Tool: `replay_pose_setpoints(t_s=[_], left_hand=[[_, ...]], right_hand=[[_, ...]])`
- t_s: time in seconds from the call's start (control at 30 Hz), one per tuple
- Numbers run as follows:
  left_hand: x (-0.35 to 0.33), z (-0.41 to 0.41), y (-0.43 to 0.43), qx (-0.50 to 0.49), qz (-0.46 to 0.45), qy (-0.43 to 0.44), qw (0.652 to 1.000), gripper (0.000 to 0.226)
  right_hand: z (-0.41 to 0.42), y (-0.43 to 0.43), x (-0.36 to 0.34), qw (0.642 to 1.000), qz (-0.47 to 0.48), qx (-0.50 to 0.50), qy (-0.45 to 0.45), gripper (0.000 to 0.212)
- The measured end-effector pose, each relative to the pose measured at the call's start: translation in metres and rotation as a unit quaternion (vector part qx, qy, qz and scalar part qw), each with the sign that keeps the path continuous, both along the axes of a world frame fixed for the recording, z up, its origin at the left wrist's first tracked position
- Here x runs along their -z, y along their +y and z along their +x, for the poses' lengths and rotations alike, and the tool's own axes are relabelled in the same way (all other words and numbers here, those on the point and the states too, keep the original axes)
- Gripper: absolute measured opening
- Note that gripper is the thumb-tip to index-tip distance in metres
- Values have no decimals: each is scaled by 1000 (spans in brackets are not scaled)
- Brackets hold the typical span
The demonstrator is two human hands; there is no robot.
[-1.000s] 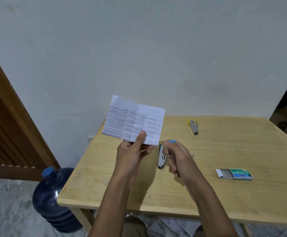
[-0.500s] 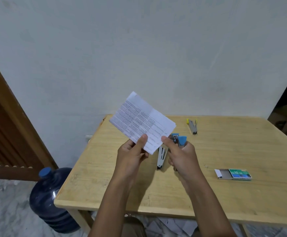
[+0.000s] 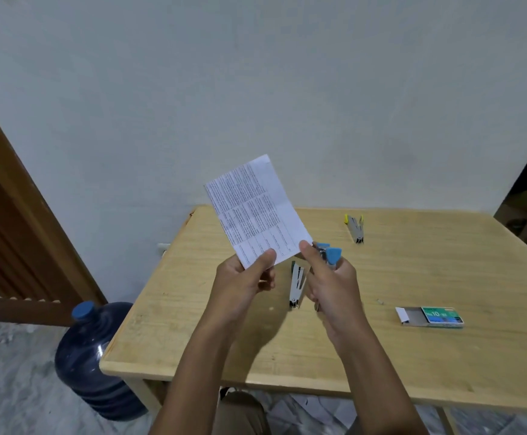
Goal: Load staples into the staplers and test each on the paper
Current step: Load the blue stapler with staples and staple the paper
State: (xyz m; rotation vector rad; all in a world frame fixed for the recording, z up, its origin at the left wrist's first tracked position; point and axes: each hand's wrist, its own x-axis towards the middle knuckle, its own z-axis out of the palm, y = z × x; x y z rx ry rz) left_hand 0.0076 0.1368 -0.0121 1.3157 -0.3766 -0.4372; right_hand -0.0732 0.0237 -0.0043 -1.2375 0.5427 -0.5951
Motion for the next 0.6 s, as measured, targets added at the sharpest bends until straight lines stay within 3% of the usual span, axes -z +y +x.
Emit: replay_pose_setpoints(t_s=[0.13, 0.4, 0.6], left_hand=[[-2, 5, 4, 7, -1, 0, 1000, 12], [0, -22, -13, -68, -125, 105, 984, 18], [-2, -22, -17, -152, -125, 90, 976, 9]], right_hand=[[3, -2, -2, 1000, 4, 21, -8, 8], [6, 15, 6, 999, 32, 9, -7, 10], [1, 11, 13, 994, -18, -108, -9, 20]])
